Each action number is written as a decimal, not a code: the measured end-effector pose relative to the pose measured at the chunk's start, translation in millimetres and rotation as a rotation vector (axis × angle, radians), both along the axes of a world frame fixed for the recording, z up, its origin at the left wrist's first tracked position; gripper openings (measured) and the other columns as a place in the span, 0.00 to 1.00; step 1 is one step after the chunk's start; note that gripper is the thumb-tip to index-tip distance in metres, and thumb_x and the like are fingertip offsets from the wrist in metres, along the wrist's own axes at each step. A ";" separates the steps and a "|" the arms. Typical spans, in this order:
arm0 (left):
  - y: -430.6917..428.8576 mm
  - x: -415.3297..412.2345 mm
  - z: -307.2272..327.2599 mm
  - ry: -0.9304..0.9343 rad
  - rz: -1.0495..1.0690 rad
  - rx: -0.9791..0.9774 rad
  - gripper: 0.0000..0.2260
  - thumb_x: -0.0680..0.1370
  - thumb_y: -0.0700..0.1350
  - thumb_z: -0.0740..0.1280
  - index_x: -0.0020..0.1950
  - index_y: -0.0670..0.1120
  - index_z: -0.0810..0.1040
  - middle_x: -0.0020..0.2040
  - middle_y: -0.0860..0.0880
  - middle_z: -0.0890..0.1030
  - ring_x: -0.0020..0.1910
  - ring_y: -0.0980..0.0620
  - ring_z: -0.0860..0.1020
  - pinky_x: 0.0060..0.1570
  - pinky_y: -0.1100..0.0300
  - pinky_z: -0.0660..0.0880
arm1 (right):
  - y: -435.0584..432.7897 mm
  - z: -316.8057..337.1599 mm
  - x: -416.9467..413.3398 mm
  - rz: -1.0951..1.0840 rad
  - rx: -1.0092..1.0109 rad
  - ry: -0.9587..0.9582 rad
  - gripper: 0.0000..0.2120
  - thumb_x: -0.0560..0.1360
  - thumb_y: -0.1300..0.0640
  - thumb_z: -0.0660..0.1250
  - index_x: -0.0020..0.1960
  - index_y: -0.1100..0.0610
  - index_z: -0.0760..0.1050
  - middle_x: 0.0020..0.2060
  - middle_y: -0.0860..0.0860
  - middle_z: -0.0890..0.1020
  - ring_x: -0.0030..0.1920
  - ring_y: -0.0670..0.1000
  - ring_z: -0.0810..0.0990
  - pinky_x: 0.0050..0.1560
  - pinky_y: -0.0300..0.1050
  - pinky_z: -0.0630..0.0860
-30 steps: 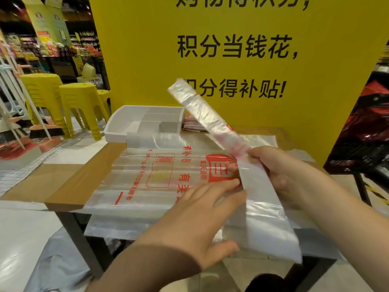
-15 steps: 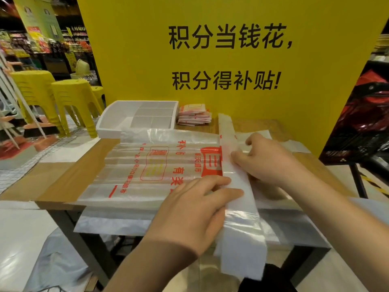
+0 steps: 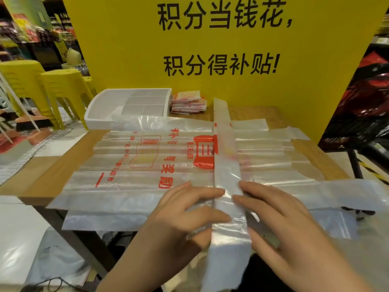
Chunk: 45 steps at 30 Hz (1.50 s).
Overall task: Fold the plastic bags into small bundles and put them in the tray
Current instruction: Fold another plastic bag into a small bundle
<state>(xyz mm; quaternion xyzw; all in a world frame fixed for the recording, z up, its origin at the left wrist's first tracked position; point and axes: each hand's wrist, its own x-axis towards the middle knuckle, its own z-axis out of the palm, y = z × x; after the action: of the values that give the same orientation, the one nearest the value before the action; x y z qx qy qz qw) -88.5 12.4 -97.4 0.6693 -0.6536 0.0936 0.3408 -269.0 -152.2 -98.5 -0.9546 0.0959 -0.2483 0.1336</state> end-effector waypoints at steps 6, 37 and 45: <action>5.3 -1.9 5.1 0.138 -0.039 0.038 0.12 0.78 0.52 0.66 0.60 0.61 0.81 0.69 0.63 0.74 0.70 0.58 0.71 0.71 0.50 0.65 | 6.8 0.5 -0.9 0.060 0.066 -0.056 0.20 0.75 0.46 0.65 0.67 0.41 0.73 0.75 0.44 0.68 0.76 0.45 0.65 0.76 0.50 0.54; -17.6 -24.2 -7.4 0.059 0.329 -0.180 0.11 0.74 0.58 0.68 0.49 0.53 0.81 0.65 0.56 0.76 0.66 0.54 0.74 0.62 0.53 0.70 | 23.5 23.5 37.0 -0.383 0.382 -0.219 0.27 0.66 0.40 0.76 0.60 0.36 0.67 0.51 0.33 0.71 0.43 0.39 0.77 0.36 0.35 0.71; -12.8 -13.8 -6.3 -0.091 0.223 -0.013 0.17 0.72 0.64 0.67 0.56 0.57 0.75 0.74 0.56 0.70 0.75 0.52 0.66 0.69 0.49 0.63 | 15.2 8.7 36.5 -0.391 0.005 -0.242 0.14 0.77 0.39 0.66 0.50 0.48 0.83 0.54 0.41 0.81 0.53 0.48 0.76 0.46 0.48 0.76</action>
<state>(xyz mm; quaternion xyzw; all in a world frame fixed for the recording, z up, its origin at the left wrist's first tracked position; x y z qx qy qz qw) -102.3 -0.4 -103.7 0.7308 -0.5892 0.1655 0.3024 -232.5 -137.0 -89.8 -0.8809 0.2630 -0.3818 0.0957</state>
